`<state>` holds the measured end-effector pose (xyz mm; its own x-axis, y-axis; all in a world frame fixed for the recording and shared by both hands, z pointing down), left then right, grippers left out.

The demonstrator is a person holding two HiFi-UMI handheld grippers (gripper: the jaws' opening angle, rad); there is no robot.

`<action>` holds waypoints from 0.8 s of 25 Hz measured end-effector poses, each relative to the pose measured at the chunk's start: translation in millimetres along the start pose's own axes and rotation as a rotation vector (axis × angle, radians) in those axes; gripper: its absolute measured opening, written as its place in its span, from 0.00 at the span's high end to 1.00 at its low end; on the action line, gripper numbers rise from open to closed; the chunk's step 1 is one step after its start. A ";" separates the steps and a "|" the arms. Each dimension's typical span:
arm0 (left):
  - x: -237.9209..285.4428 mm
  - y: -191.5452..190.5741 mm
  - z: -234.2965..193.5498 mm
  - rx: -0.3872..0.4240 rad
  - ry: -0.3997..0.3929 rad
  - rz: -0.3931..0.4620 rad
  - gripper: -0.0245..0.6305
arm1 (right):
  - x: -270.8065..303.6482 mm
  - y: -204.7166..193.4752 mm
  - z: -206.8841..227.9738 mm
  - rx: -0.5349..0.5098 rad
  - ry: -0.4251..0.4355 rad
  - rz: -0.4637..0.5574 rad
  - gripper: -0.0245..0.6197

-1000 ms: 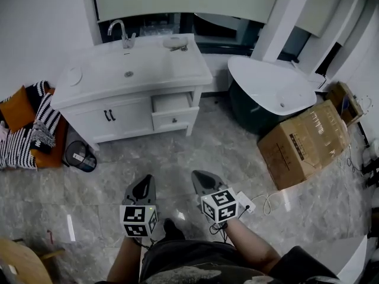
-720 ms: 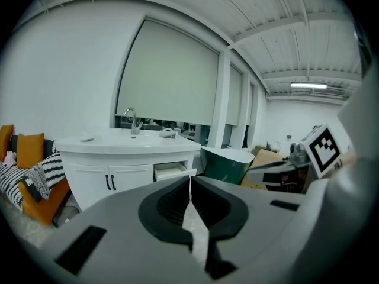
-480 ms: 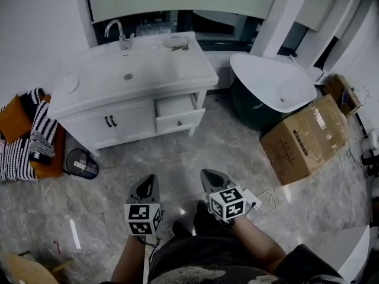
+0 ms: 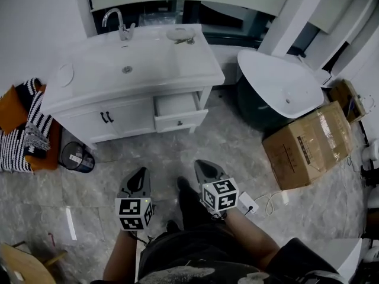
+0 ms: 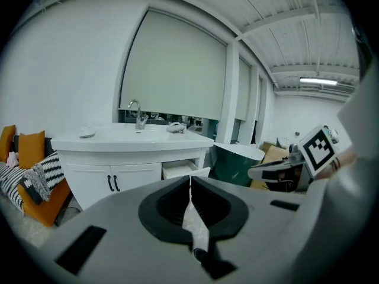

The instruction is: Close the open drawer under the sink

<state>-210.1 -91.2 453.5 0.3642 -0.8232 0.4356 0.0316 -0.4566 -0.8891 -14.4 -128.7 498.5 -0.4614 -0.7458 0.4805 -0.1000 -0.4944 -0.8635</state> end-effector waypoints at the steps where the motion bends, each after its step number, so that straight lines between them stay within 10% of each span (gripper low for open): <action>1: 9.0 2.1 -2.8 -0.001 0.007 -0.004 0.93 | 10.9 2.9 4.1 -0.003 0.012 -0.004 0.93; 20: 206.6 -17.1 -68.1 -0.094 0.081 -0.172 0.93 | 229.2 -23.4 116.7 0.127 -0.026 -0.167 0.92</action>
<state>-198.8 -276.5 568.3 0.2845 -0.7534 0.5929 -0.0018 -0.6188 -0.7855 -14.9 -340.2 646.8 -0.4250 -0.6592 0.6203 -0.0606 -0.6630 -0.7461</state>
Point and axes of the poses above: the fingertips, and each gripper's own axes: x forward along the fingers, z to its right, y out of its top, the point moved 3 cm from there along -x, backward along the fingers, and after that the axes turned 3 degrees about -y, right-handed, at the moved point
